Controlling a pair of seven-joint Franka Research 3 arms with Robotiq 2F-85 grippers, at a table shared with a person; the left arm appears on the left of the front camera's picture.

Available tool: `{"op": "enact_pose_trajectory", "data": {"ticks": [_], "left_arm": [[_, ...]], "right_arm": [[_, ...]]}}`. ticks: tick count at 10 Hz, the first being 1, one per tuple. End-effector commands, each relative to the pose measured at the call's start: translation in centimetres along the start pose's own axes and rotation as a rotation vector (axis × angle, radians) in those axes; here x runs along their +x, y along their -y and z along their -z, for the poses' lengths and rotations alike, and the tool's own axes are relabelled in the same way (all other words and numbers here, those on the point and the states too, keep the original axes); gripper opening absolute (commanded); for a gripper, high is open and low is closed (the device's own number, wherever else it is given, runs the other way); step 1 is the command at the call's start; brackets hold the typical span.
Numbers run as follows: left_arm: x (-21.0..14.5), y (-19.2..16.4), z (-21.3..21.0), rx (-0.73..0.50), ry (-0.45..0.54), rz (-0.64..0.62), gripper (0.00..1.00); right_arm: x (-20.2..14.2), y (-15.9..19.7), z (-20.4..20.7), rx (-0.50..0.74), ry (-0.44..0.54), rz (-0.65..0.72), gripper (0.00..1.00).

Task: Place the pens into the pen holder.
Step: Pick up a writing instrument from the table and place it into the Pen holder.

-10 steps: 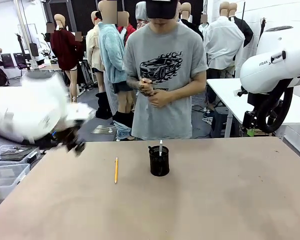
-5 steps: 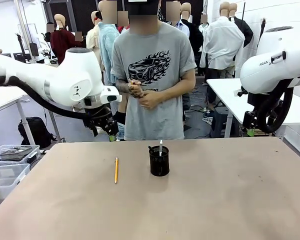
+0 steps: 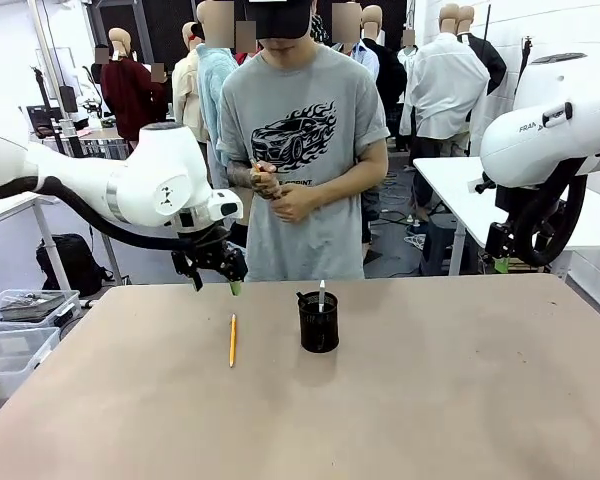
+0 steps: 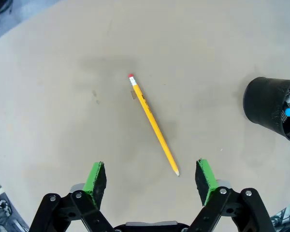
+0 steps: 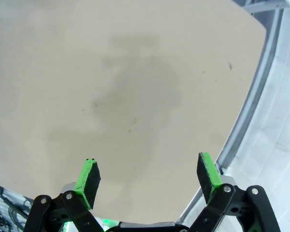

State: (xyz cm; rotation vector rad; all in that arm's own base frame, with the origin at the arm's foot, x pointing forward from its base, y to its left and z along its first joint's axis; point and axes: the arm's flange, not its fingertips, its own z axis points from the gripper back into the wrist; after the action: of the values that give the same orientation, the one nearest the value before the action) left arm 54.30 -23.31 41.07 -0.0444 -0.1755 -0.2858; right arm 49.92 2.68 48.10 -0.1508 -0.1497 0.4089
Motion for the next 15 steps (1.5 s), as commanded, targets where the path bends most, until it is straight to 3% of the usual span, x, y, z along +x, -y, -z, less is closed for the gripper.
{"op": "enact_pose_trajectory", "data": {"ticks": [1, 6, 11, 12, 15], "left_arm": [[0.7, 0.8, 1.8, 0.023, -0.008, -0.039, 0.96], [0.6, 0.9, 7.4, 0.040, -0.090, -0.060, 0.96], [0.7, 0.9, 10.2, 0.041, -0.115, -0.073, 0.96], [0.8, 0.8, 10.6, 0.041, -0.118, -0.079, 0.90], [0.7, 0.8, 11.3, 0.045, -0.131, -0.074, 0.32]], "right_arm": [[0.0, 0.0, 0.1, -0.010, -0.005, -0.002, 1.00], [0.0, 0.0, 0.1, -0.010, -0.005, -0.002, 1.00], [0.0, 0.0, 0.1, -0.010, -0.005, -0.002, 1.00], [0.0, 0.0, 0.1, -0.010, -0.005, -0.002, 1.00], [0.0, 0.0, 0.1, -0.010, -0.005, -0.002, 1.00]]}}
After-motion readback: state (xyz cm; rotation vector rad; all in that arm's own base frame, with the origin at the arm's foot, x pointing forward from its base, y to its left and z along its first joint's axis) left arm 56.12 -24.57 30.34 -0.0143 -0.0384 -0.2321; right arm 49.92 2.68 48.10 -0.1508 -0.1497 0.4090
